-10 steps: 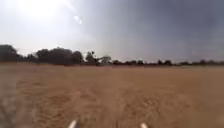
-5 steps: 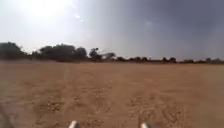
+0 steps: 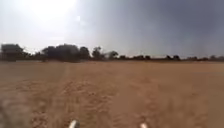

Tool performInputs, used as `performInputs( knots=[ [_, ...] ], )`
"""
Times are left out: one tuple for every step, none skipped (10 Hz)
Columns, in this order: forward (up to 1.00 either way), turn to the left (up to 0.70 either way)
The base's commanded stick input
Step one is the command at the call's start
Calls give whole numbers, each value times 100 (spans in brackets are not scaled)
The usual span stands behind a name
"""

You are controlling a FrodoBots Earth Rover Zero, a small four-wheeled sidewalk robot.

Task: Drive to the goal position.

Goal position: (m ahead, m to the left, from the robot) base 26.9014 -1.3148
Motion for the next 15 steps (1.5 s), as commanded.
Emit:
performInputs(
  knots=[
    [100, 0],
    [100, 0],
    [100, 0],
    [100, 0],
    [100, 0],
    [100, 0],
    [100, 0],
    [100, 0],
    [100, -9],
    [100, -19],
    [100, 0],
    [100, 0],
    [100, 0],
    [100, 0],
    [100, 0]
  ],
)
